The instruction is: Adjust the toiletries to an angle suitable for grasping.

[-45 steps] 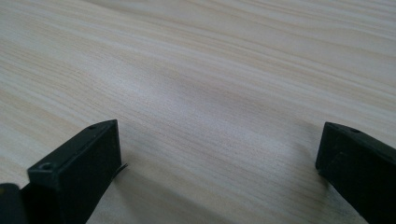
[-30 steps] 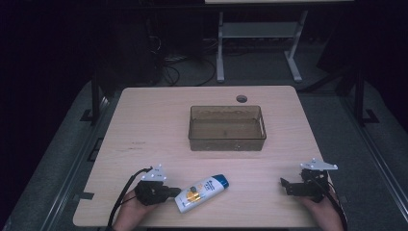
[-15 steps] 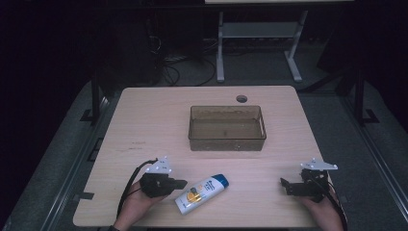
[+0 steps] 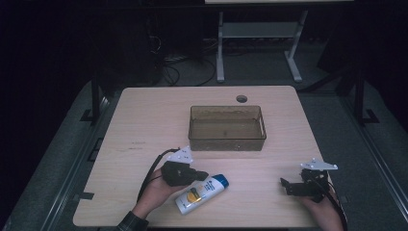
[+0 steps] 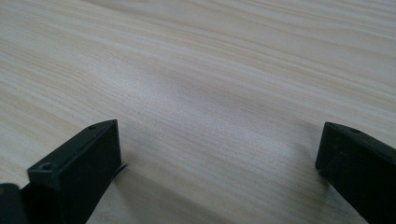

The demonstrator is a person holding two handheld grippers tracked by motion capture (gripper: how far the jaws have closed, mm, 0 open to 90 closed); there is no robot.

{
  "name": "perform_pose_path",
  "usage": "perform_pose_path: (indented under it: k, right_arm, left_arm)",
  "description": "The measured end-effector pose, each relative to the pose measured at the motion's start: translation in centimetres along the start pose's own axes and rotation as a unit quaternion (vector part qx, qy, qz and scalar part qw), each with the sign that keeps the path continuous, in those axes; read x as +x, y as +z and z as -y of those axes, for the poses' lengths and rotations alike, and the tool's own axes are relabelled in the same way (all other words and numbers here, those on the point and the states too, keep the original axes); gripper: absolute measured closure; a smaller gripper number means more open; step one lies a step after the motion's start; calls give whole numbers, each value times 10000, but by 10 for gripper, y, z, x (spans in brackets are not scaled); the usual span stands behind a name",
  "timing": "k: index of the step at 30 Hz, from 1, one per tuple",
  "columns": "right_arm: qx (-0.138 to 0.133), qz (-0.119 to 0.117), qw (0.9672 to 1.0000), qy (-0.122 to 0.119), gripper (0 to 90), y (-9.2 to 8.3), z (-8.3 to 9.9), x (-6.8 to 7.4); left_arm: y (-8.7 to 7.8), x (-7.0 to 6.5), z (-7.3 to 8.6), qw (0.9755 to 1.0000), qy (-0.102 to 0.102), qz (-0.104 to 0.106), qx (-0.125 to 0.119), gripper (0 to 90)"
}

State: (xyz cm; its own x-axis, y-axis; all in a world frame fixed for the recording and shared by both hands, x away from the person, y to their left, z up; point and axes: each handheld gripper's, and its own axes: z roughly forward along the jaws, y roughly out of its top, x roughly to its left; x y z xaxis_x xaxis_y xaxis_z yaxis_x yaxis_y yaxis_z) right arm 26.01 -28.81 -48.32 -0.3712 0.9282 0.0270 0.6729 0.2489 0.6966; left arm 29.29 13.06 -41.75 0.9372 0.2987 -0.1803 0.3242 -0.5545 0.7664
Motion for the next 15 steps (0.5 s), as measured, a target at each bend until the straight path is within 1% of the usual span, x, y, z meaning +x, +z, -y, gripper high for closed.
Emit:
perform_pose_path:
  k: [4,11,15]
  right_arm:
    - [0,0,10000,1,0,0,0,0]
    - [0,0,10000,-1,0,0,0,0]
    - [-1,0,10000,0,0,0,0,0]
  left_arm:
    - [15,-5,-10,9997,161,135,98,893]
    - [36,-10,-20,9990,246,321,167,893]
    - [50,-15,-22,9981,319,434,298,893]
